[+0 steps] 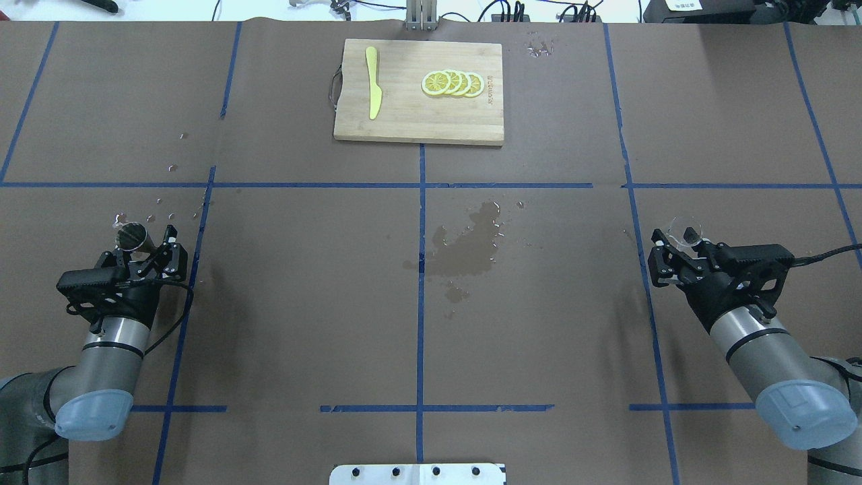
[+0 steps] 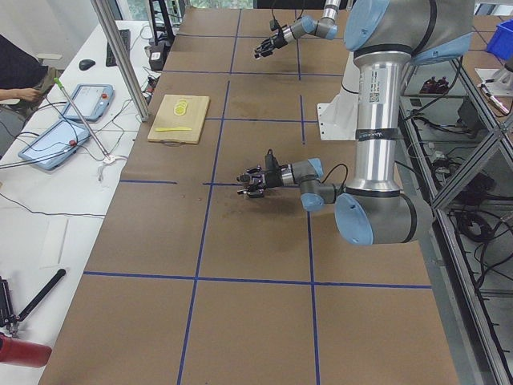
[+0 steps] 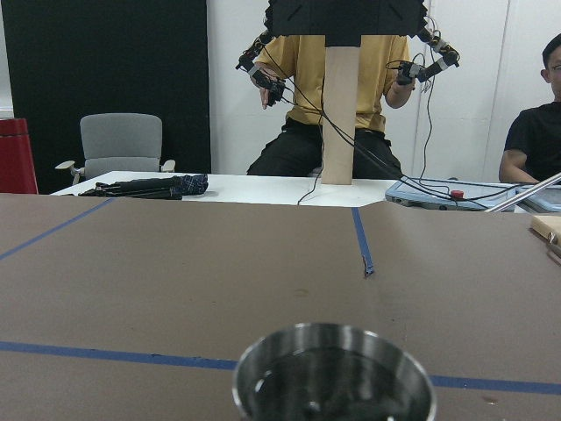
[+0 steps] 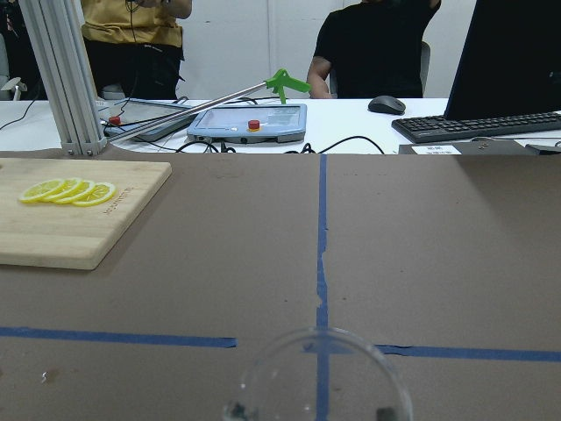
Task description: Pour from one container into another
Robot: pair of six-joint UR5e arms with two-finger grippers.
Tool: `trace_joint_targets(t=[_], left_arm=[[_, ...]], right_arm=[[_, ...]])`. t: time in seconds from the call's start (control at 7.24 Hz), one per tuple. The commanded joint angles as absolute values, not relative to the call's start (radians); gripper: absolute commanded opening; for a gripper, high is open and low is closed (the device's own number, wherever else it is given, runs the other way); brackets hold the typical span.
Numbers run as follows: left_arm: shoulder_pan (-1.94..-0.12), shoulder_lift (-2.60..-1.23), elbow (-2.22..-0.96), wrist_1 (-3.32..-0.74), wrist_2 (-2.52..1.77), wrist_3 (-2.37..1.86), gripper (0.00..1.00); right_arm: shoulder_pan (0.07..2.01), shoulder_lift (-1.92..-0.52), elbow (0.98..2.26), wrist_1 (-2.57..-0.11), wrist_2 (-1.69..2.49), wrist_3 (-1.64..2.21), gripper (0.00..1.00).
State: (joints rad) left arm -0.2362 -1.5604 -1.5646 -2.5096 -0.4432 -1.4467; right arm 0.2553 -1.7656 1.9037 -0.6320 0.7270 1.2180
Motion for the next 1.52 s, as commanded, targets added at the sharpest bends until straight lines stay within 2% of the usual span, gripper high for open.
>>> trace_joint_targets(t=[0.0,0.83,1.11,1.38], left_arm=[[-0.236,-1.562,-1.571,-2.510,-0.452,-1.442,1.00],[-0.229,-1.526,-1.623,-2.517,-0.590,-1.398,1.00],[-0.227,-1.432,-1.710,-2.519,-0.649,-1.370,1.00],[-0.227,-1.410,-1.759,-2.520,-0.692,-1.342,1.00]], right_arm=[[0.255,-1.766,1.904,-0.632,0.726,1.218,0.00],[0.215,-1.756,1.884,-0.635,0.675,1.218,0.00],[0.184,-1.750,1.844,-0.634,0.635,1.220,0.00],[0.157,-1.743,1.803,-0.624,0.592,1.223,0.00]])
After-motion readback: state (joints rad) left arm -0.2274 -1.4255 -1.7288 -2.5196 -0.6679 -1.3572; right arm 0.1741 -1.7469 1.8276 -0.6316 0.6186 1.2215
